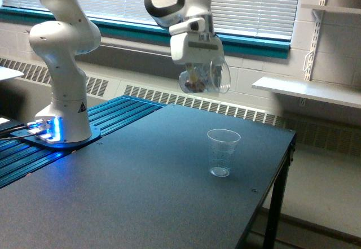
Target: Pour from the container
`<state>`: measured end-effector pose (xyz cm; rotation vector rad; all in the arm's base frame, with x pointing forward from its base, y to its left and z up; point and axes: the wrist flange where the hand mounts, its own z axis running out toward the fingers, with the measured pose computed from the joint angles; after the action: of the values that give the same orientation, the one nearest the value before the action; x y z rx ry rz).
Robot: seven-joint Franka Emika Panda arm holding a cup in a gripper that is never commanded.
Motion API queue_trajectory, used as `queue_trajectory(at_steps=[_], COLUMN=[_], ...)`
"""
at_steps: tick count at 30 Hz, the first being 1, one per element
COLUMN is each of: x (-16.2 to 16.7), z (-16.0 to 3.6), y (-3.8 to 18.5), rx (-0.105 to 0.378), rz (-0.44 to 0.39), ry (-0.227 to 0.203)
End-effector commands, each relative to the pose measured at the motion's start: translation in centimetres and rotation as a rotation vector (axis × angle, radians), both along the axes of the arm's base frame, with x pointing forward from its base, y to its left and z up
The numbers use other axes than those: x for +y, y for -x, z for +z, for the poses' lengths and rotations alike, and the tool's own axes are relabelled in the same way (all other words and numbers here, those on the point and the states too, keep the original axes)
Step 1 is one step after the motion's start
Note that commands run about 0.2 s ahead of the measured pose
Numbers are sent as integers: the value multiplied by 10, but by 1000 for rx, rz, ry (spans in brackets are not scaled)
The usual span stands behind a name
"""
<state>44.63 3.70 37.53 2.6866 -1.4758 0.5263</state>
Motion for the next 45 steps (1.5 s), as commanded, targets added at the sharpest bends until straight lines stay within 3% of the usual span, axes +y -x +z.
queue_trajectory(at_steps=[1, 13, 24, 45], x=[32, 39, 12, 20], z=[-32, -58, -69, -72], y=[3, -5, -25, -49], rx=[42, 103, 142, 173], rz=[-42, -89, -235, -334], ry=[-36, -86, -149, -159])
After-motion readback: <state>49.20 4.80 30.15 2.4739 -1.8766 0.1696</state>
